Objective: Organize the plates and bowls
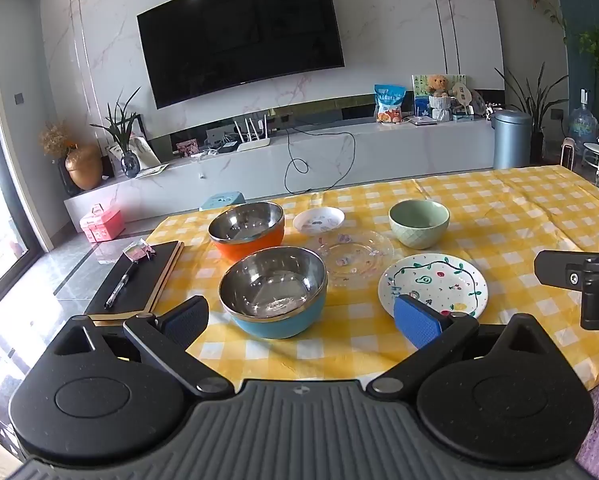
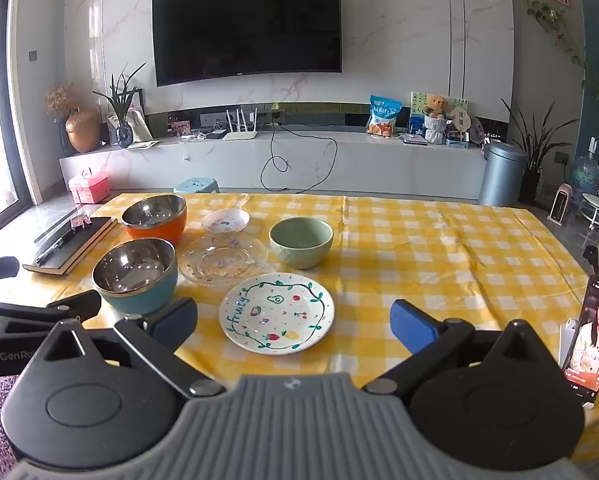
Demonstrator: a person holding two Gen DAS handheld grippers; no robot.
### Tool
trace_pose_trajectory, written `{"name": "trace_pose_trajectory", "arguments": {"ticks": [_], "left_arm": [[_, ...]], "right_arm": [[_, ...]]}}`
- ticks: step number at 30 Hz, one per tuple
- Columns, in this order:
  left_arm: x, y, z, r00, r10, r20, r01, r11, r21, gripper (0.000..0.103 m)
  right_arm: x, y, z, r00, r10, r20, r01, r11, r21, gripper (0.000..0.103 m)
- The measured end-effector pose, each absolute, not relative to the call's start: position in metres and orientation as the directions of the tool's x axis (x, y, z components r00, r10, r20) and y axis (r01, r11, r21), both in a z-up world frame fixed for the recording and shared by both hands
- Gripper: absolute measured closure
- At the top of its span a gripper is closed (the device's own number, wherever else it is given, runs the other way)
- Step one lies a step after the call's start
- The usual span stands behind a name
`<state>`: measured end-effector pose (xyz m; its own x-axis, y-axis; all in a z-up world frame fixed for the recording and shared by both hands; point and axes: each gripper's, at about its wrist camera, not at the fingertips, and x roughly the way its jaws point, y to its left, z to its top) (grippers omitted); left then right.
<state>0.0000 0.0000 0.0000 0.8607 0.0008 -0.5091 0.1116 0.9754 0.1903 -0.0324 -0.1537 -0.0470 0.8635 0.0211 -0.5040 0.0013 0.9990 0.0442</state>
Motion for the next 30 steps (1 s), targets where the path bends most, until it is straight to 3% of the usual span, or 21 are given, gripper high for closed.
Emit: {"name": "trace_pose_trajectory", "arguments": {"ticks": [30], "left_arm": [[-0.0008,0.0002,-0.0091,0.853,-0.004,-0.522,0.118,0.975,0.186,0.000]], "right_arm": [[-0.0306,-0.1515,-0.0494,0.848,0.031,-0.530,-0.003,0.999,0.053,0.002]]}}
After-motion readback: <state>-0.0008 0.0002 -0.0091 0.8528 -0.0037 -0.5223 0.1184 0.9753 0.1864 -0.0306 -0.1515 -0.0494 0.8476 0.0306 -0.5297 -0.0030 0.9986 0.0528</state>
